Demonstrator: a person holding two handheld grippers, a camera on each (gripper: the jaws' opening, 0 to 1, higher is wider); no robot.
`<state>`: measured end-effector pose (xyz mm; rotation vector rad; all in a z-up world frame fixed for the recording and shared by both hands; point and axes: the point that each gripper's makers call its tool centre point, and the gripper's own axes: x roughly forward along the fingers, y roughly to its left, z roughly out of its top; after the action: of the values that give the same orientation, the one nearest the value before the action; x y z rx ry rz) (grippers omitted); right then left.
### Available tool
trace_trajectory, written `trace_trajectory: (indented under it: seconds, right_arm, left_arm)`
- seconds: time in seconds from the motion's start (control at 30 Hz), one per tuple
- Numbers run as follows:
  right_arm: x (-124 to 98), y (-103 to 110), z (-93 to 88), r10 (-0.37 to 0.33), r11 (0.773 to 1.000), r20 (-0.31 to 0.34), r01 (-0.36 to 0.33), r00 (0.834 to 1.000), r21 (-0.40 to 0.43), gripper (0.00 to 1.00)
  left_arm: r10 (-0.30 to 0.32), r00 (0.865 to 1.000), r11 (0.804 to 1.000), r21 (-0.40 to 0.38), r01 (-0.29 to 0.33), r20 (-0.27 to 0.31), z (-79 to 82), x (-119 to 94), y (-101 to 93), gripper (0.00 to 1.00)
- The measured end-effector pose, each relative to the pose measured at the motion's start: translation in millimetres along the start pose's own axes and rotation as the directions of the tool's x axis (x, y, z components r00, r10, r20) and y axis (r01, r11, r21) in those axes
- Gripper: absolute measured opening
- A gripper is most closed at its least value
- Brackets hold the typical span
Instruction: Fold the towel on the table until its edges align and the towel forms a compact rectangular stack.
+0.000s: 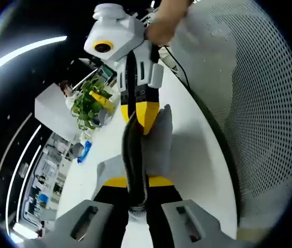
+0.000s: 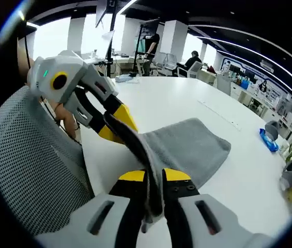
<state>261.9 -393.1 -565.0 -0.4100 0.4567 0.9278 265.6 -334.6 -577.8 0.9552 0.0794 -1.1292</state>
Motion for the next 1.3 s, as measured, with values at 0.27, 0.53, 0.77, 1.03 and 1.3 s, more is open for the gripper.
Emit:
trace_trajectory:
  seconds: [0.27, 0.53, 0.77, 1.03, 1.3]
  right_arm:
    - [-34, 5, -15.6, 0.02, 0.976, -0.056, -0.031, 0.998, -0.214, 0.39]
    - [-22, 30, -24.8, -0.015, 0.836, -0.168, -0.08, 0.986, -0.542, 0.49]
    - [-4, 12, -12.1, -0.01, 0.787, -0.174, -0.1, 0.985, -0.609, 0.21]
    - [-10, -1, -16.0, 0.029, 0.829, -0.176, -0.122, 0.984, -0.545, 0.04]
    - [-14, 8, -7.7, 0.105, 0.942, -0.094, -0.13, 0.99, -0.309, 0.01]
  left_arm:
    - [-0.137, 0.988, 0.815, -0.558, 0.157, 0.077, -1.9, 4, 14.9, 0.07]
    - [-0.118, 0.985, 0.64, -0.748, 0.175, 0.129, -8.8, 6, 38.1, 0.07]
    - [-0.171, 0.974, 0.704, -0.673, 0.228, 0.151, -5.8, 0, 26.3, 0.07]
    - [-0.209, 0.963, 0.788, -0.554, 0.268, 0.168, -8.5, -17, 13.6, 0.08]
    - [-0.222, 0.97, 0.86, -0.447, 0.245, 0.105, -19.5, -27, 0.3, 0.11]
